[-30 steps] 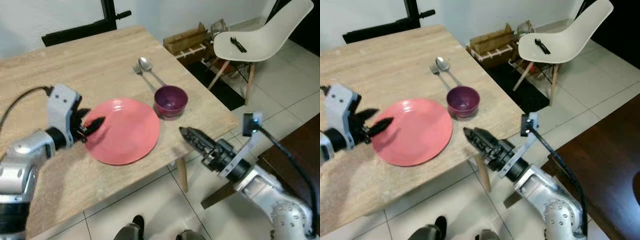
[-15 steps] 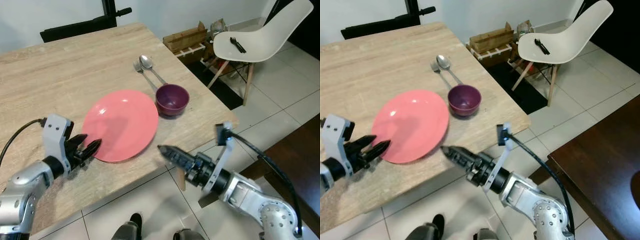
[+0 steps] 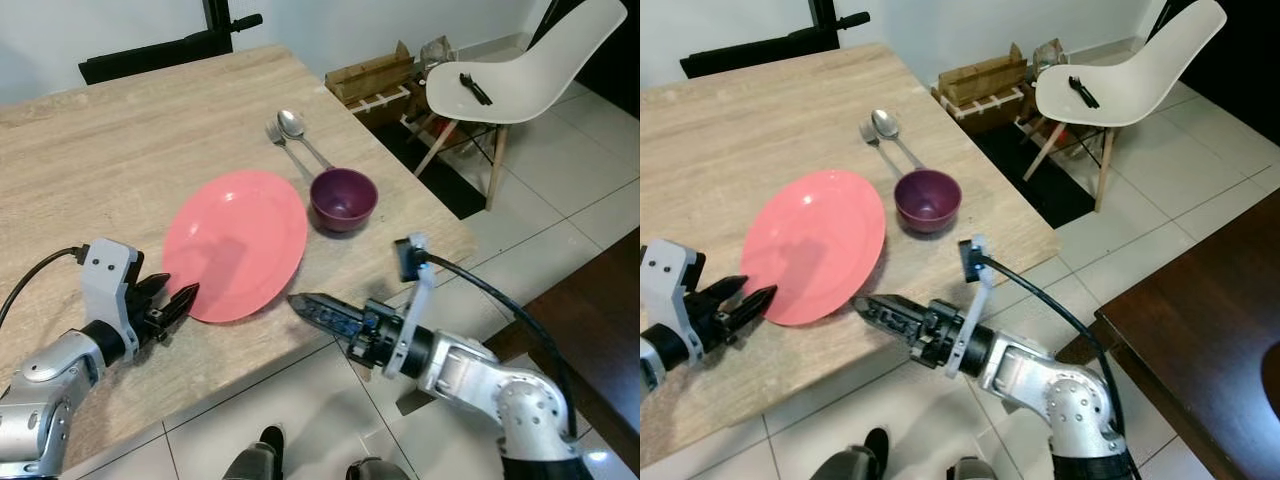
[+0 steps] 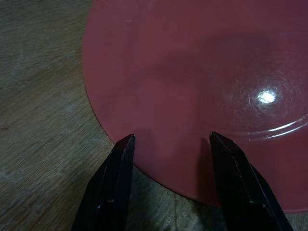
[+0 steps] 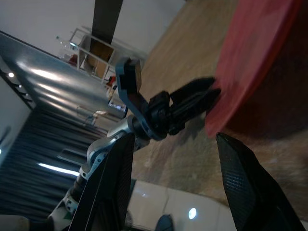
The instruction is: Setting the table
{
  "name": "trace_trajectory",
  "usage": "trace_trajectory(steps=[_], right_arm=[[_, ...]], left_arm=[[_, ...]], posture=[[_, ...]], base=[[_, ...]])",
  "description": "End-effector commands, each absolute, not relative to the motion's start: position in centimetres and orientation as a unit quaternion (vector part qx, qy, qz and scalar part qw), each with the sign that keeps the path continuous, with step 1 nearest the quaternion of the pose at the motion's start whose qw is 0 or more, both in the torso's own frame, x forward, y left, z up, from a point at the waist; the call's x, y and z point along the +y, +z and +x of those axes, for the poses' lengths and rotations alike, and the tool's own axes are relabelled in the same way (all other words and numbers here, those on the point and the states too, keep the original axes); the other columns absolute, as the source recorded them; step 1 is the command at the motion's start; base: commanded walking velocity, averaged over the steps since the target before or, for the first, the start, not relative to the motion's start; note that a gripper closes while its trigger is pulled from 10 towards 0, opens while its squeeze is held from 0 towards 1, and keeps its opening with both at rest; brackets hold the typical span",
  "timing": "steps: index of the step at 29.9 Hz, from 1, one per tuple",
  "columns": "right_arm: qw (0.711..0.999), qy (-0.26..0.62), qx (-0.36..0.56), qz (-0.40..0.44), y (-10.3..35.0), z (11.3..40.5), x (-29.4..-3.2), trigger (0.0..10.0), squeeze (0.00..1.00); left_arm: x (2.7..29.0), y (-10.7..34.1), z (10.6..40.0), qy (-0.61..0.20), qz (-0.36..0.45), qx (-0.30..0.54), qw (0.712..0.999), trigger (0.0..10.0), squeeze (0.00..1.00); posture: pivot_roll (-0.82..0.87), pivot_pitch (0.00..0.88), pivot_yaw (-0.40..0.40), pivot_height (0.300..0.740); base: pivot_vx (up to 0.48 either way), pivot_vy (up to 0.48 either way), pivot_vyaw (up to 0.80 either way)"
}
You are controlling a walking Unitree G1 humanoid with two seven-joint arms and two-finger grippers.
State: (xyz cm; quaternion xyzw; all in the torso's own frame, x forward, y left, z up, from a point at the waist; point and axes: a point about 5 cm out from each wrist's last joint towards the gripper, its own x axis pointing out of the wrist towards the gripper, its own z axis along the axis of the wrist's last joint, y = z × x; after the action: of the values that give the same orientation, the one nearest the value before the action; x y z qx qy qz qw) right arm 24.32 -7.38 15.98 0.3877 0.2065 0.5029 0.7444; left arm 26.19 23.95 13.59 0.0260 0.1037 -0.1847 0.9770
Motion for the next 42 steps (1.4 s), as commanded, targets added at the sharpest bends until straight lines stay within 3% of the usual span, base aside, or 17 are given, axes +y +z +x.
trace_trajectory(steps=[1,6,18,26,36,37,38,39,40,41,42], right_arm=[[0.73,0.496,0.236,0.406,15.2,24.2,-7.1,10.0,0.0],[0.72,0.497,0.247,0.417,14.7,24.3,-6.4,10.0,0.0],[0.757,0.447,0.228,0.419,14.0,27.2,-5.6,10.0,0.0],[0.787,0.422,0.203,0.401,13.3,30.4,-3.6,10.0,0.0],[0.791,0.444,0.175,0.383,14.2,31.9,-0.9,10.0,0.0],[0.792,0.444,0.175,0.381,14.2,31.9,-0.8,9.6,0.0],[0.792,0.445,0.175,0.379,14.1,31.9,-0.7,5.8,0.0],[0.793,0.444,0.175,0.378,14.0,32.0,-0.6,4.0,0.0],[0.794,0.444,0.174,0.377,14.0,32.0,-0.5,4.0,0.0],[0.796,0.442,0.171,0.377,13.8,32.2,-0.5,0.0,0.0],[0.796,0.442,0.171,0.377,13.8,32.2,-0.5,0.0,0.0]], left_arm=[[24.0,11.9,25.6,-0.18,0.019,0.144,0.973,10.0,0.0],[23.9,11.9,25.6,-0.183,0.02,0.141,0.973,10.0,0.0],[23.9,12.1,25.3,-0.182,0.02,0.139,0.973,10.0,0.0],[24.3,12.2,24.9,-0.177,0.024,0.14,0.974,10.0,0.0],[24.5,12.3,24.5,-0.173,0.026,0.143,0.974,10.0,0.0],[24.5,12.3,24.5,-0.173,0.027,0.144,0.974,10.0,0.0],[24.5,12.3,24.5,-0.173,0.027,0.144,0.974,10.0,0.0],[24.5,12.3,24.5,-0.173,0.027,0.144,0.974,10.0,0.0],[24.5,12.3,24.6,-0.173,0.027,0.144,0.974,10.0,0.0],[24.5,12.4,24.6,-0.173,0.027,0.144,0.974,10.0,0.0],[24.5,12.4,24.6,-0.173,0.027,0.144,0.974,10.0,0.0]], posture=[[0.01,0.118,0.02,0.74],[0.01,0.118,0.018,0.74],[0.04,0.118,0.013,0.74],[0.07,0.117,0.008,0.74],[0.09,0.117,0.006,0.74],[0.09,0.117,0.006,0.74],[0.09,0.118,0.006,0.74],[0.09,0.118,0.006,0.74],[0.09,0.117,0.007,0.74],[0.09,0.116,0.006,0.74],[0.09,0.116,0.006,0.74]], base=[[0.0,0.0,0.0],[0.0,0.0,0.0],[0.0,0.0,0.0],[0.0,0.0,0.0],[0.0,0.0,0.0],[0.0,0.0,0.0],[0.0,0.0,0.0],[0.0,0.0,0.0],[0.0,0.0,0.0],[0.0,0.0,0.0],[0.0,0.0,0.0]])
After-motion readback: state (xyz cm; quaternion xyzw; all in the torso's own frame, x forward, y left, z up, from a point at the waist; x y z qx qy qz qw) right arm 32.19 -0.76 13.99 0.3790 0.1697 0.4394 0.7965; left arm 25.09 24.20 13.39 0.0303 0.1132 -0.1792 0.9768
